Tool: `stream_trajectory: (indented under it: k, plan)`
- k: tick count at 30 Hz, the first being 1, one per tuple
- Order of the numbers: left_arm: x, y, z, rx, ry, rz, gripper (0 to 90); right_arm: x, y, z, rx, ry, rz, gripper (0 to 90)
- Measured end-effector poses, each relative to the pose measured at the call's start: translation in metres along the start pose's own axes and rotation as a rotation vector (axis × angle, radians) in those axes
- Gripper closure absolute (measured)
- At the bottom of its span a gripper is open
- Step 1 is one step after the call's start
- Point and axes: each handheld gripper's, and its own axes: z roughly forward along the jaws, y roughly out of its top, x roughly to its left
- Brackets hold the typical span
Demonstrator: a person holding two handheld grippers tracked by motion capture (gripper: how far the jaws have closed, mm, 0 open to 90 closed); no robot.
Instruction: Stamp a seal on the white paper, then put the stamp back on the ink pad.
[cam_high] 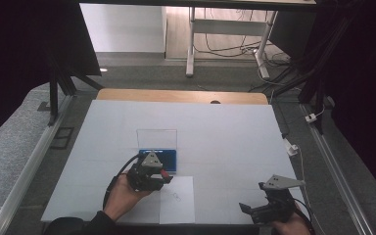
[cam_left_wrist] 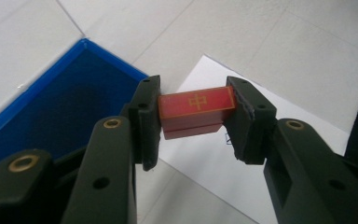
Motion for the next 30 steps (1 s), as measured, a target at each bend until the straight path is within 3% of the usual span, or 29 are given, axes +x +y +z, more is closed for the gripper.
stream_trajectory:
  k: [22,30]
  plan:
    - [0.031,-0.005,-0.019,-0.029,0.059,-0.079,57.7,0.001,0.000,0.000,-0.002,0.001,-0.003,0.0]
    - [0.042,-0.004,-0.017,-0.035,0.076,-0.104,57.7,0.000,0.000,0.001,0.000,0.004,-0.002,0.0]
